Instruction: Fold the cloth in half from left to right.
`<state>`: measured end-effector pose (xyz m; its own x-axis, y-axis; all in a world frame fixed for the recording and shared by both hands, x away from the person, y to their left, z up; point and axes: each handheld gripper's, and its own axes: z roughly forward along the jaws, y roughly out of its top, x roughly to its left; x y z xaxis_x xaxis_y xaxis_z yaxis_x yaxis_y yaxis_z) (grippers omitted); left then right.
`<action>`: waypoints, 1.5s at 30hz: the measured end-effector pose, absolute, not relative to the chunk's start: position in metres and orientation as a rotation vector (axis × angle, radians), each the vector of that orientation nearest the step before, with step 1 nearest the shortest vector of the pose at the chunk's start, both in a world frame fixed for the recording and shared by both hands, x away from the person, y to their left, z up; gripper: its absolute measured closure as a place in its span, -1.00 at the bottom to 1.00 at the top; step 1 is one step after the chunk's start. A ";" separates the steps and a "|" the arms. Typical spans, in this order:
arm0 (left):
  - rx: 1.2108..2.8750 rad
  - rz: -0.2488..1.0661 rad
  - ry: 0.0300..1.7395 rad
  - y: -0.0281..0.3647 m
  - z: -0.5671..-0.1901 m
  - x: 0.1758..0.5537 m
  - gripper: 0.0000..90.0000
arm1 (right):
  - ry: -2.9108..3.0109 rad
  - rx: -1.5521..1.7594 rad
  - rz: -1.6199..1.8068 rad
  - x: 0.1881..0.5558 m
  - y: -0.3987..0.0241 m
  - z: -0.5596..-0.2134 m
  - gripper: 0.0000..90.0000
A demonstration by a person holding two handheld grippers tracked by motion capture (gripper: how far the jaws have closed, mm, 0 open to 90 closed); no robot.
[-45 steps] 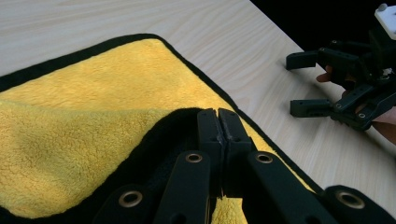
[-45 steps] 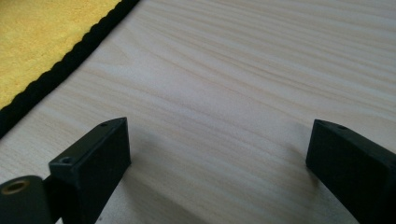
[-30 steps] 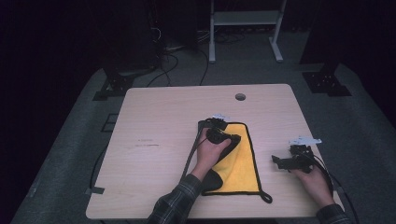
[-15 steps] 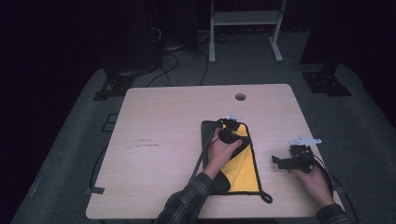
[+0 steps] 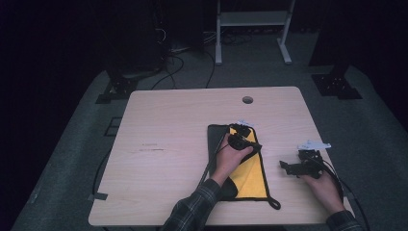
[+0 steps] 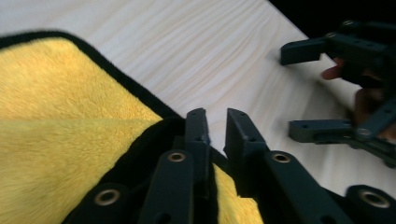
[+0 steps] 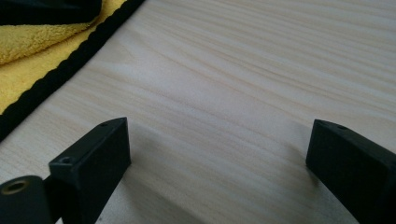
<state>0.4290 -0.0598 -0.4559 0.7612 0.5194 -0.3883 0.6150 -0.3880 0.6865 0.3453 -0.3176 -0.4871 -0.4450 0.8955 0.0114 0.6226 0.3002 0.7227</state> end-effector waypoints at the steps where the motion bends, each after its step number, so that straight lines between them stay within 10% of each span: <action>1: 2.064 -0.124 0.841 -0.057 -0.452 0.427 0.65 | 2.179 1.358 0.940 0.345 -0.318 -0.487 -0.88; 17: 2.125 0.162 0.852 0.033 -0.431 0.392 0.20 | 2.180 1.359 0.941 0.345 -0.317 -0.487 -0.88; 34: 2.163 0.236 1.045 0.080 -0.467 0.390 0.13 | 2.179 1.357 0.942 0.345 -0.318 -0.487 -0.88; 45: 2.196 0.227 1.062 0.071 -0.465 0.380 0.90 | 2.179 1.357 0.942 0.345 -0.317 -0.487 -0.88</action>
